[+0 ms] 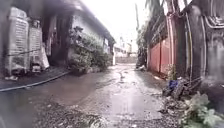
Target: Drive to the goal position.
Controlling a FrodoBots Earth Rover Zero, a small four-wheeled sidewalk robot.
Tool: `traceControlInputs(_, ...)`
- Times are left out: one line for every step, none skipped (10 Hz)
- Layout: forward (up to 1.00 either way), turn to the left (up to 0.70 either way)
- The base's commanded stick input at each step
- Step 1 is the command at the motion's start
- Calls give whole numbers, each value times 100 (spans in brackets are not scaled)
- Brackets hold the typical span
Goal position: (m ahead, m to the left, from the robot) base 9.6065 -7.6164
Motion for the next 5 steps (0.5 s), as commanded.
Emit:
traceControlInputs(100, 0)
traceControlInputs(100, 0)
traceControlInputs(100, 0)
traceControlInputs(100, 0)
traceControlInputs(100, 0)
